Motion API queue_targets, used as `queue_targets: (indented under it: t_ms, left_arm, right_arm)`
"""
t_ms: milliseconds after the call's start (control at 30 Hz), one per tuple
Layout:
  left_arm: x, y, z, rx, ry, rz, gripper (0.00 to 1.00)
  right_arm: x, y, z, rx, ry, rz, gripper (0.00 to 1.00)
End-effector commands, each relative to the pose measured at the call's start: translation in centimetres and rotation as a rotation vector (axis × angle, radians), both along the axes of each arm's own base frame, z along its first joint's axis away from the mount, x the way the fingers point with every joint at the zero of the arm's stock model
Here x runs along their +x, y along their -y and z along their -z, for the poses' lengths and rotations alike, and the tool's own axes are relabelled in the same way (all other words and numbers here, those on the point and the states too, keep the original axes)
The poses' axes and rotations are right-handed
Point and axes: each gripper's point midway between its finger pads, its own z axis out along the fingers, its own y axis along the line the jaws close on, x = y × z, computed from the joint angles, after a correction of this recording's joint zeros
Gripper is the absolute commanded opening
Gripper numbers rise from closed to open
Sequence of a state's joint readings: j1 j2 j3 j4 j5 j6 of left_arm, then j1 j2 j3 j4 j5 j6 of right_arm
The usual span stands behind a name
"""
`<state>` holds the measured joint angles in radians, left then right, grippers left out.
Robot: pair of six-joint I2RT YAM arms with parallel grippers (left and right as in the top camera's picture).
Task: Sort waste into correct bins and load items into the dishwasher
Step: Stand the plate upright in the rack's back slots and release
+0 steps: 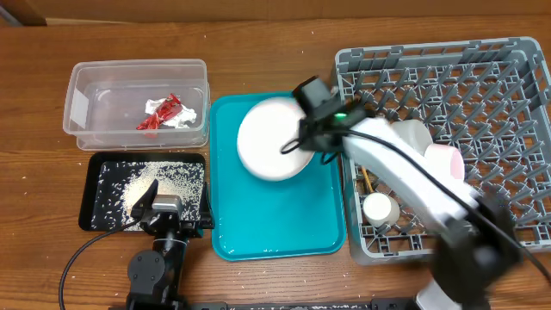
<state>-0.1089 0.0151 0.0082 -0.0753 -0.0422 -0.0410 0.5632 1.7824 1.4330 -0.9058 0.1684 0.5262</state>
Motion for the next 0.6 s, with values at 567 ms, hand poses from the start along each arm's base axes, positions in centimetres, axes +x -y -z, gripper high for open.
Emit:
queue_targets:
  t_ms: [567]
  left_arm:
    - [0.0,-0.5,-0.1,0.019,0.008,-0.021,1.00]
  right_arm:
    - [-7.5,34.6,-19.3,-0.838,0.395,0.908,0.04]
